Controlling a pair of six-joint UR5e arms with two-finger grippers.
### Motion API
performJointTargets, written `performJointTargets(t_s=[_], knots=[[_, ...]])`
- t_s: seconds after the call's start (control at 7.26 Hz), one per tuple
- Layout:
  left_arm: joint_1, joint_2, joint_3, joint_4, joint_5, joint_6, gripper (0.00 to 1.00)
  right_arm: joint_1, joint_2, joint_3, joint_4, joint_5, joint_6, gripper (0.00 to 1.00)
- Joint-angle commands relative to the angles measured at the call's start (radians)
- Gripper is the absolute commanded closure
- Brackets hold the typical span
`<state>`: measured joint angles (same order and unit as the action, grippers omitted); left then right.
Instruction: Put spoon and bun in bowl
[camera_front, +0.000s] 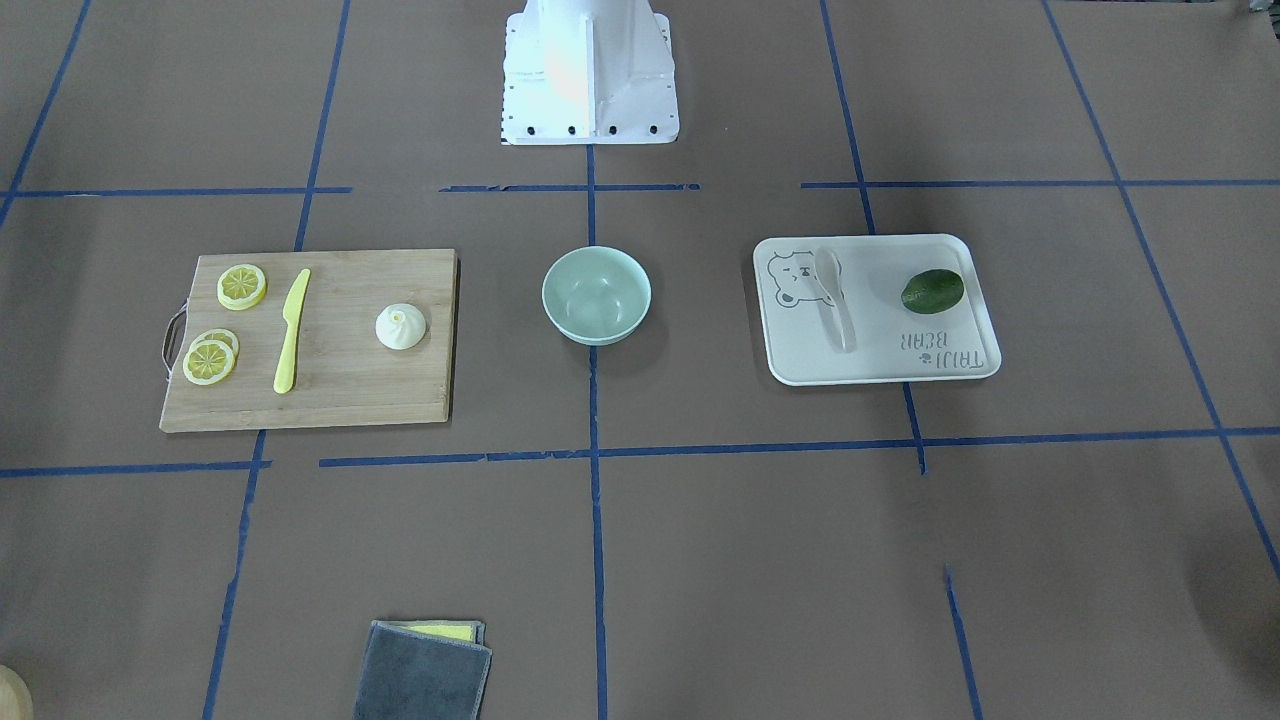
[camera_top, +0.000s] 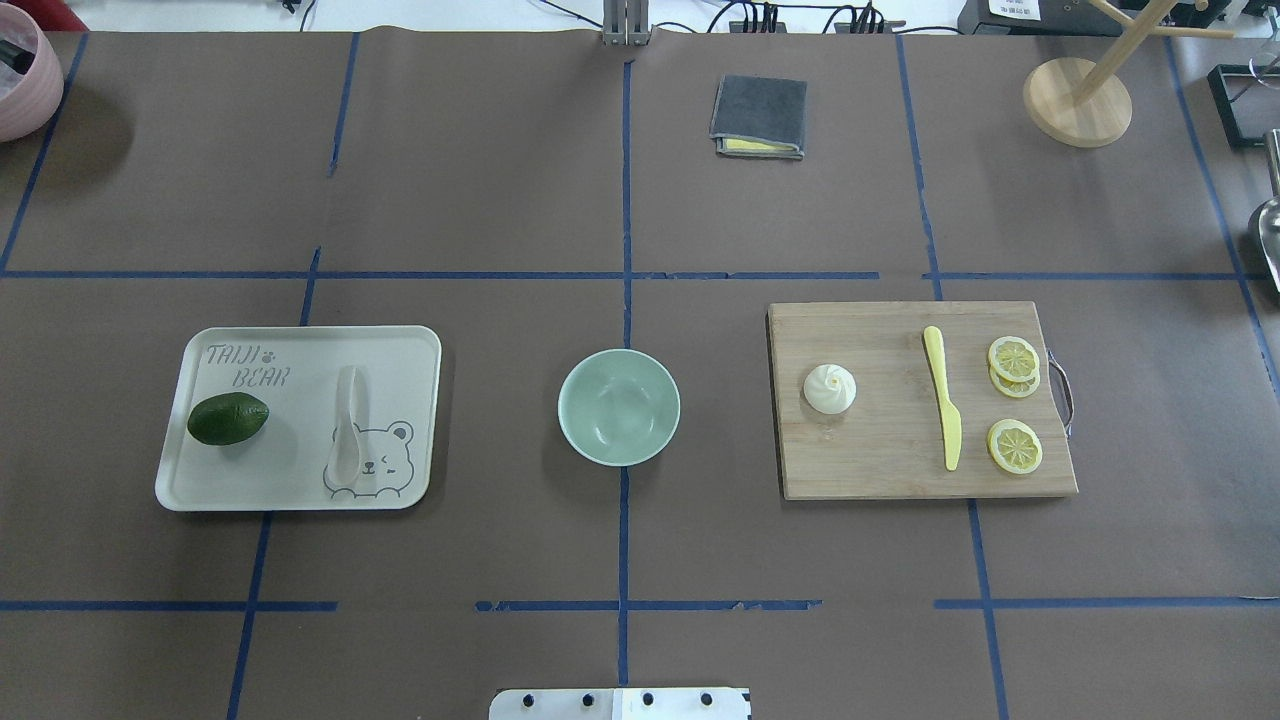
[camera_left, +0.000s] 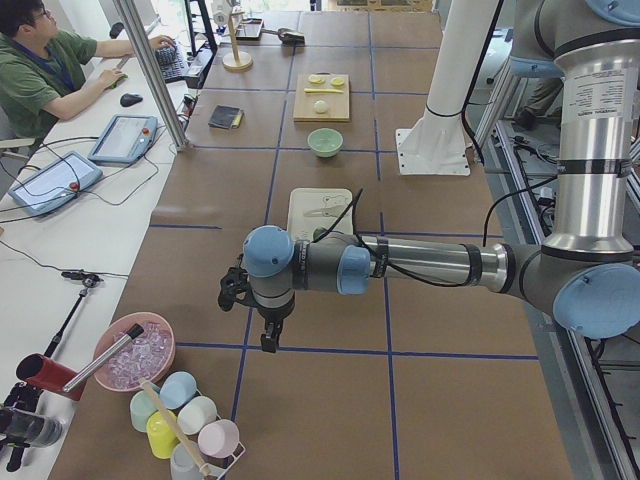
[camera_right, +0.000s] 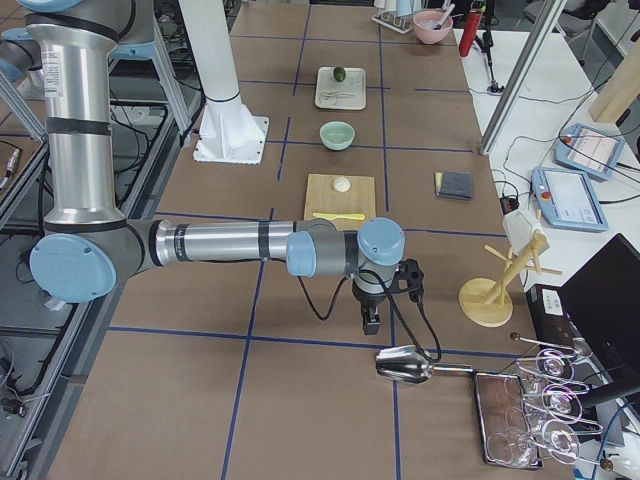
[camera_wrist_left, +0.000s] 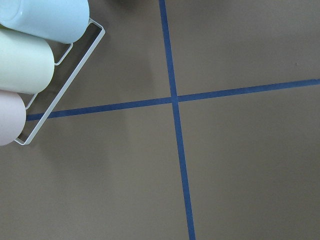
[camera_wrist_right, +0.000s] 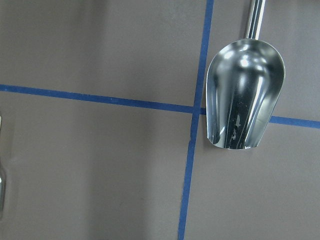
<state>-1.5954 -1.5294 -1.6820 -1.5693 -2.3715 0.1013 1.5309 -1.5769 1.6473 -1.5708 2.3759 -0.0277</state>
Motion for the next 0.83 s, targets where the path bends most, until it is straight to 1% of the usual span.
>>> performJointTargets(t_s=[0.0,0.28,0.41,0.55,0.69], knots=[[0.006,0.000,0.001,0.000,0.000,0.000,0.00,-0.002,0.000,-0.003,0.000,0.000,0.000,0.00],[0.021,-0.006,-0.004,-0.014,0.002,0.002,0.00,-0.012,0.008,0.005,0.001,0.006,0.003,0.00],[0.085,-0.006,-0.008,-0.082,0.002,0.000,0.00,-0.035,0.009,0.023,0.001,0.006,0.000,0.00],[0.165,-0.008,-0.010,-0.180,0.002,-0.008,0.00,-0.052,0.014,0.049,0.046,0.006,0.005,0.00],[0.216,-0.009,-0.021,-0.295,0.000,-0.008,0.00,-0.121,0.020,0.043,0.167,-0.004,0.009,0.00]])
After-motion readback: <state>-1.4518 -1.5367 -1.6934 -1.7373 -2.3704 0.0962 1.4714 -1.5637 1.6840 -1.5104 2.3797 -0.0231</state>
